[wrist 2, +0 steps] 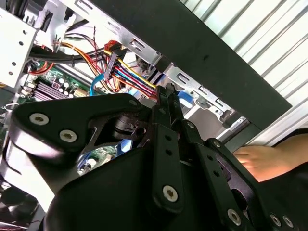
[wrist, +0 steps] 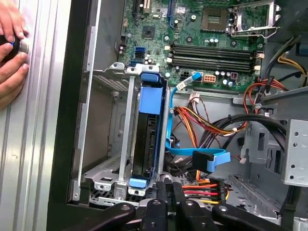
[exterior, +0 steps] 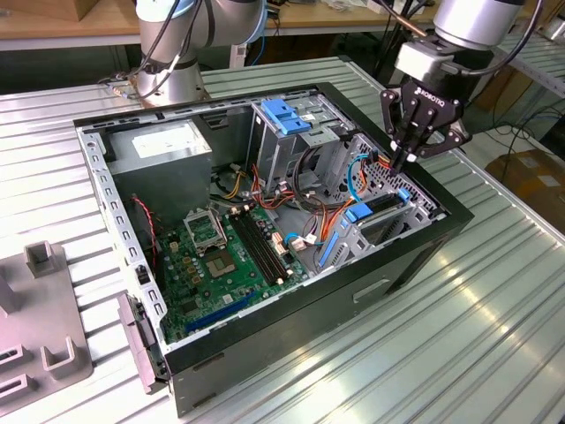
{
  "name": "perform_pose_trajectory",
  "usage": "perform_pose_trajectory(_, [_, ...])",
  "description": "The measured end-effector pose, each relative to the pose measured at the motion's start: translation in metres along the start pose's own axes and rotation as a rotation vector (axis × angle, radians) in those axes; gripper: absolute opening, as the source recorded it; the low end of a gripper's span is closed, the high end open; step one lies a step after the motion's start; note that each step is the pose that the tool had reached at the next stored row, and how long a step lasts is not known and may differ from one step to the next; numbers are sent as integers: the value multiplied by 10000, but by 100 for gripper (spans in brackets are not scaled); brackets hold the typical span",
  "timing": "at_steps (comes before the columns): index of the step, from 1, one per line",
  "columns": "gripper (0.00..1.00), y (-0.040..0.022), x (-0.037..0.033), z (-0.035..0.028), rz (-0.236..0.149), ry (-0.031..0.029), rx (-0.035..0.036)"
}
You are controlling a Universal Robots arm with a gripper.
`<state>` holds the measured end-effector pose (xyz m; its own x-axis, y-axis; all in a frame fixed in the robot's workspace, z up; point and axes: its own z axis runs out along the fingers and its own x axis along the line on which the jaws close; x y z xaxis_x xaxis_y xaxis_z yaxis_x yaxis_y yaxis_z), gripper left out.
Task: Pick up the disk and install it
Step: 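Insert the first disk wire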
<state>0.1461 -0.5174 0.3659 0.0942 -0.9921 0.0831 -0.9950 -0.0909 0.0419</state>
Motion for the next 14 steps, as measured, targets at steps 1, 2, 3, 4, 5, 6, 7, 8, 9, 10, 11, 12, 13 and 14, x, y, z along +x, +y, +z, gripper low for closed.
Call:
perform_pose_trajectory(1, [16, 0, 0, 1, 88, -3, -7])
perform_pose_trajectory(2, [16, 0, 0, 4, 187, -8, -16])
perform_pose_trajectory(3, [16, 0, -1, 9, 387, -15, -32])
perform_pose_trajectory(4, [16, -1, -1, 15, 681, -27, -57])
perform_pose_trajectory(5, [16, -1, -2, 20, 961, -40, -80])
perform_pose_trajectory(6, [16, -1, -2, 23, 1220, -51, -102])
perform_pose_trajectory(7, [16, -1, -3, 25, 1425, -60, -119])
perform_pose_trajectory(8, [16, 4, -3, 28, 1566, -66, -130])
perform_pose_trajectory(9, [16, 45, -6, 30, 1583, -69, -133])
perform_pose_trajectory(10, [16, 66, -6, 33, 1583, -76, -132])
perform_pose_trajectory(11, [16, 84, -6, 34, 1583, -95, -132])
perform_pose_trajectory(12, [16, 94, -5, 35, 1582, -114, -131])
perform_pose_trajectory(13, [16, 102, 23, 41, 1579, -188, -130])
perform_pose_trajectory(14, [16, 106, 60, 51, 1575, -273, -128])
